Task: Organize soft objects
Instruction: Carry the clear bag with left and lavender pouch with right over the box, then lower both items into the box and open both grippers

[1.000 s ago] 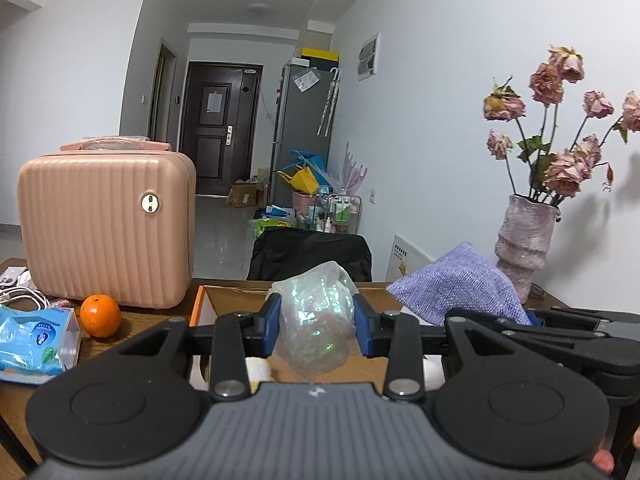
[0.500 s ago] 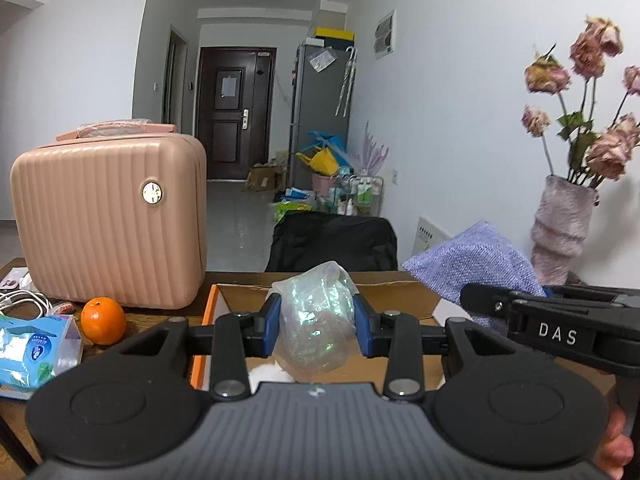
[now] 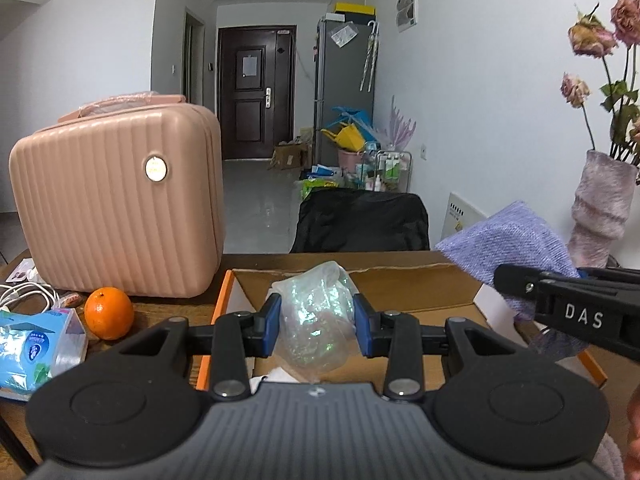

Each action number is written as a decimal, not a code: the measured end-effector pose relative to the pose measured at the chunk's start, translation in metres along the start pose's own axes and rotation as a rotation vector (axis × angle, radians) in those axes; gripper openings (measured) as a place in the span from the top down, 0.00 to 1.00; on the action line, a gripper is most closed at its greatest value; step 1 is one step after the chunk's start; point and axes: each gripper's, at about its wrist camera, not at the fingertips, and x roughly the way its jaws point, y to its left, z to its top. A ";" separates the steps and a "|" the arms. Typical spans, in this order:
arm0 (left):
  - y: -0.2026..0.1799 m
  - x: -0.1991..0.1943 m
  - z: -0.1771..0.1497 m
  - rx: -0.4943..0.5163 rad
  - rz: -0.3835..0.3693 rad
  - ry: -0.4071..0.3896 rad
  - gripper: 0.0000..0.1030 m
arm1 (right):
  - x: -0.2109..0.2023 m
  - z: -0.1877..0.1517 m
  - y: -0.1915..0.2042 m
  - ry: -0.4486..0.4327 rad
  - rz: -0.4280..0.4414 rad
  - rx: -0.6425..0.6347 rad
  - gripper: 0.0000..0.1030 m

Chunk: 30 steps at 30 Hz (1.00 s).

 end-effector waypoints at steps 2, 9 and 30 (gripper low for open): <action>0.000 0.006 -0.002 0.006 0.013 0.015 0.63 | 0.004 -0.003 0.002 0.012 -0.008 0.000 0.73; -0.002 0.016 -0.011 0.037 0.048 0.038 0.63 | 0.022 -0.012 0.006 0.073 -0.037 -0.023 0.71; 0.000 0.012 -0.011 0.013 0.077 0.011 0.03 | 0.025 -0.005 -0.014 0.061 -0.106 0.030 0.13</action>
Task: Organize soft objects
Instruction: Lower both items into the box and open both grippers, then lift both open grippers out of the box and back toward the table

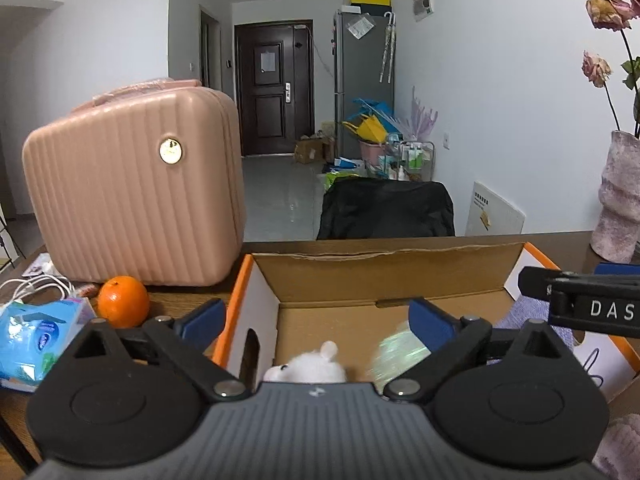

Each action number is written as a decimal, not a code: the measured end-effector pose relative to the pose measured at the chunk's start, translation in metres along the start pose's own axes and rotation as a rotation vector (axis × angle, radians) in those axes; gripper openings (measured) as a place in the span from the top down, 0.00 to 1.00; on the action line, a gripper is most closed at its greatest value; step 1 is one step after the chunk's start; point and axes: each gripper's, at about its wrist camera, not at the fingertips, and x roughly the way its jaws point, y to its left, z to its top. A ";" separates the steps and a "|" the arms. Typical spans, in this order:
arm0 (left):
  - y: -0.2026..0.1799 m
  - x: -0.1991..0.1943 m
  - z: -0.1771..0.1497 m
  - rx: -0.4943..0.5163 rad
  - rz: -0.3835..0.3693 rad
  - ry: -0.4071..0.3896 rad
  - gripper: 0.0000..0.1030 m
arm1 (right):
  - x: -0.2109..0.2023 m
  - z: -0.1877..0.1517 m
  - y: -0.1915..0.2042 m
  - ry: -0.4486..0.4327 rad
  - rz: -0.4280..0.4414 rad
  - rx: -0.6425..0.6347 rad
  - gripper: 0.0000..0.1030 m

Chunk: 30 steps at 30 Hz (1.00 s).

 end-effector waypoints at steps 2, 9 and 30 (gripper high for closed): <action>0.001 -0.001 0.001 -0.010 0.003 0.001 0.00 | -0.002 -0.001 -0.001 0.000 0.000 -0.001 0.13; 0.006 -0.002 0.002 -0.031 0.011 0.009 0.00 | -0.006 -0.002 -0.002 -0.007 0.000 0.000 0.07; 0.015 -0.011 0.004 -0.056 0.015 0.027 0.00 | -0.029 -0.004 -0.005 -0.030 0.024 -0.024 0.00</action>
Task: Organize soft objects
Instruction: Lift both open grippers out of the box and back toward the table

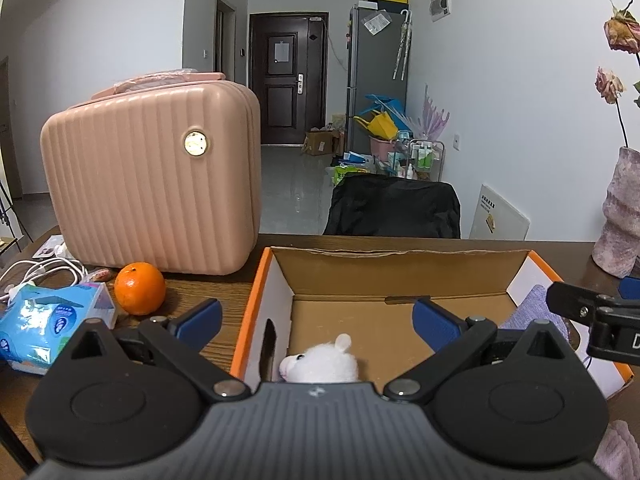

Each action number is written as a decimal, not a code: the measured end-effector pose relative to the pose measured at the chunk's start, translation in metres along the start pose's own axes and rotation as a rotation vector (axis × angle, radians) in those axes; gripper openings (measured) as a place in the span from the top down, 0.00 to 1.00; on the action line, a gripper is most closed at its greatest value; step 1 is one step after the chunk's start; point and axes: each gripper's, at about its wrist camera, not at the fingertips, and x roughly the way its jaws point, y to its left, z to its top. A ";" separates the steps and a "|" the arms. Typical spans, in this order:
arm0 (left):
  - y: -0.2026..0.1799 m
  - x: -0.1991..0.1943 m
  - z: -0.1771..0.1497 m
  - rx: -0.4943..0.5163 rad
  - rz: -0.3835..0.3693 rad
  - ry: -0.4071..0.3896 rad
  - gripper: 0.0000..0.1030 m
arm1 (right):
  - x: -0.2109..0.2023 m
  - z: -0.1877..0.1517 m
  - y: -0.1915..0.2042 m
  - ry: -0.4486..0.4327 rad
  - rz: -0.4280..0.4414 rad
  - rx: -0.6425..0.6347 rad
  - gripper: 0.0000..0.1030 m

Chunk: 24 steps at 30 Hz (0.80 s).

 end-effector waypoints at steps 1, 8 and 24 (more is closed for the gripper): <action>0.002 -0.002 0.000 -0.002 0.002 -0.002 0.00 | -0.001 -0.001 -0.001 0.000 0.001 -0.001 0.00; 0.015 -0.015 -0.004 -0.018 0.020 -0.009 0.00 | -0.013 -0.007 -0.002 -0.013 0.003 -0.005 0.00; 0.038 -0.060 -0.028 -0.039 0.015 -0.054 0.00 | -0.049 -0.031 -0.005 -0.042 0.019 0.001 0.00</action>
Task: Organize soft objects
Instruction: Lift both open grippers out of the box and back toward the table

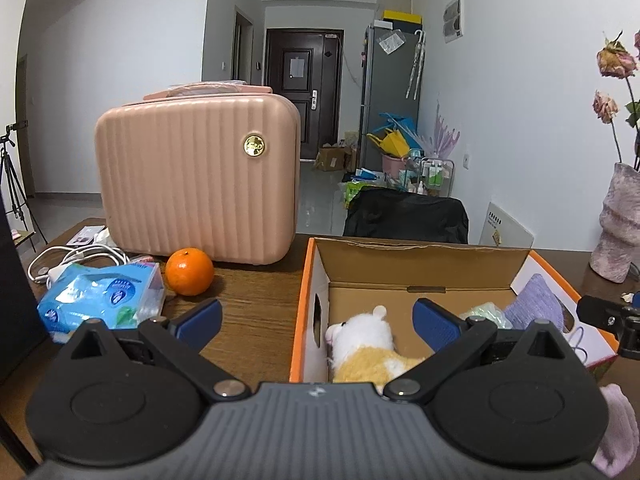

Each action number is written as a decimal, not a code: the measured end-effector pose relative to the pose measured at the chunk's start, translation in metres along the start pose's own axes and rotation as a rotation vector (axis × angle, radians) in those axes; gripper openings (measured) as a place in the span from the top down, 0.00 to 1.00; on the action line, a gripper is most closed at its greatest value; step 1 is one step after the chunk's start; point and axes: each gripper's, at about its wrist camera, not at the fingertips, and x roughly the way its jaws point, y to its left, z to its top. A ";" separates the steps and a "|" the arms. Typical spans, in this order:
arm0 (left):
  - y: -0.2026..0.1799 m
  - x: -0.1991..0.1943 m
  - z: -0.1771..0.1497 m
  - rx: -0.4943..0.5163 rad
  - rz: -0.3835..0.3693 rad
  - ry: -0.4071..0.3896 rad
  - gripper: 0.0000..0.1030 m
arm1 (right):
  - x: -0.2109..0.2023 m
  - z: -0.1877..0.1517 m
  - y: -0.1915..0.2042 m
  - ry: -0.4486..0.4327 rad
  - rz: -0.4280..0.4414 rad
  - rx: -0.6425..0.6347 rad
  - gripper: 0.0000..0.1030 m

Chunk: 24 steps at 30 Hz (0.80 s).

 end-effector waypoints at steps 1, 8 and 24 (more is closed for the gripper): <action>0.001 -0.003 -0.002 0.001 0.001 -0.002 0.00 | -0.002 -0.002 0.000 0.000 0.002 -0.002 0.00; 0.011 -0.027 -0.015 -0.011 0.015 -0.022 0.00 | -0.016 -0.018 0.002 0.010 0.017 -0.012 0.00; 0.026 -0.083 -0.049 -0.036 -0.003 -0.024 0.00 | -0.058 -0.056 0.017 0.012 0.066 -0.078 0.00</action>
